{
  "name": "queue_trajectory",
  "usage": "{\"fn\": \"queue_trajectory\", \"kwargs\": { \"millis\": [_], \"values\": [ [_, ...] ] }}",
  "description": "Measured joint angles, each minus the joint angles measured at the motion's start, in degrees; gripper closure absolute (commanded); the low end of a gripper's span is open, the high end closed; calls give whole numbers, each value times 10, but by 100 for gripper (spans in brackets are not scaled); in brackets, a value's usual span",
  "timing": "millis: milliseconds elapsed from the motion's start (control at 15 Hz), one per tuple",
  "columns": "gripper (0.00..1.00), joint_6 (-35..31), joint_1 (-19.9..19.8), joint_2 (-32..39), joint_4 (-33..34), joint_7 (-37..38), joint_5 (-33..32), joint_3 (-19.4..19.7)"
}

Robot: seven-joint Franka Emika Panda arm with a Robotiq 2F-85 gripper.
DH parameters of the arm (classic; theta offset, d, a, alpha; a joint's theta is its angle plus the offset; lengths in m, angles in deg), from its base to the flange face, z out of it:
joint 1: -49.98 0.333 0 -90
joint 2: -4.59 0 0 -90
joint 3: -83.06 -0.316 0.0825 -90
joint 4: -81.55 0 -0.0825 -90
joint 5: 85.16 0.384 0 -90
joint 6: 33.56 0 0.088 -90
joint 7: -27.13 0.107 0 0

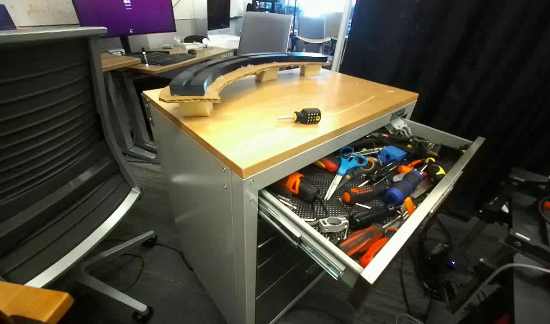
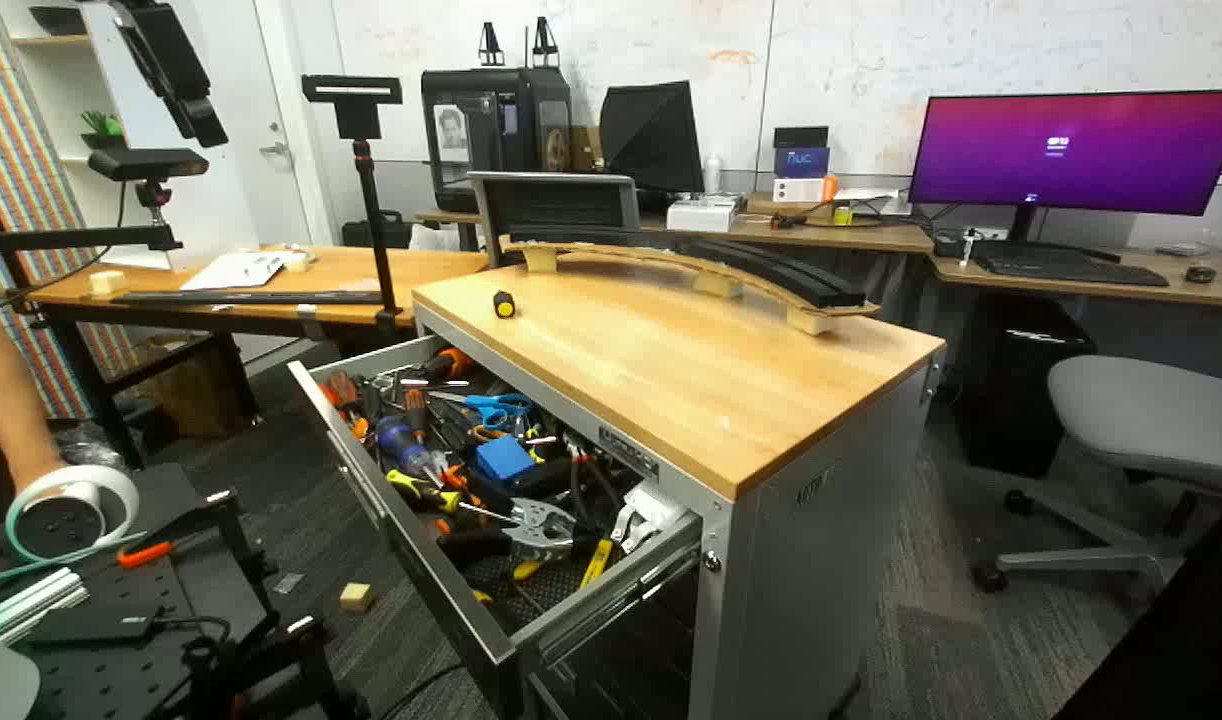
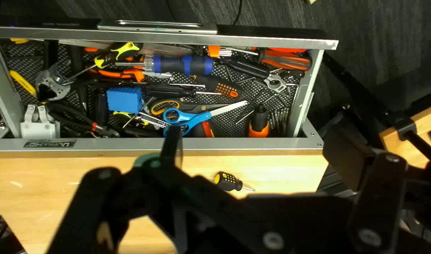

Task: Put the screwdriver in the open drawer and close it

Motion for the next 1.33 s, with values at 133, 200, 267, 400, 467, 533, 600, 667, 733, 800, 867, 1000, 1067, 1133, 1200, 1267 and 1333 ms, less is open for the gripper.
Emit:
{"fn": "queue_trajectory", "kwargs": {
  "millis": [133, 200, 267, 400, 467, 533, 600, 667, 733, 800, 867, 1000, 1067, 1133, 1200, 1267, 1333],
  "values": [
    [0, 0, 0, -1, 3, 0, 0, 0],
    [0, 0, 0, -1, 4, 0, 0, 0],
    [0, 0, 0, -1, 4, 0, 0, 0],
    [0, 0, 0, -1, 4, 0, 0, 0],
    [0, 0, 0, -1, 4, 0, 0, 0],
    [0, 0, 0, -1, 3, 0, 0, 0],
    [0, -3, 0, 1, 0, -2, 0, 2],
    [0, -16, -1, 7, -4, -11, 0, 7],
    [0, -35, -2, 21, -7, -28, 0, 15],
    [0, -61, -4, 43, -10, -50, 0, 27],
    [0, -90, -6, 73, -10, -77, 0, 40],
    [0, -133, -10, 141, -4, -131, 0, 59],
    [0, -150, -12, 178, 2, -157, 0, 66],
    [0, -163, -12, 213, 12, -180, 0, 71],
    [0, -174, -13, 250, 24, -201, 0, 74],
    [0, -183, -12, 285, 39, -219, -1, 78],
    [0, -191, -9, 322, 56, -236, -2, 82]
  ]
}}
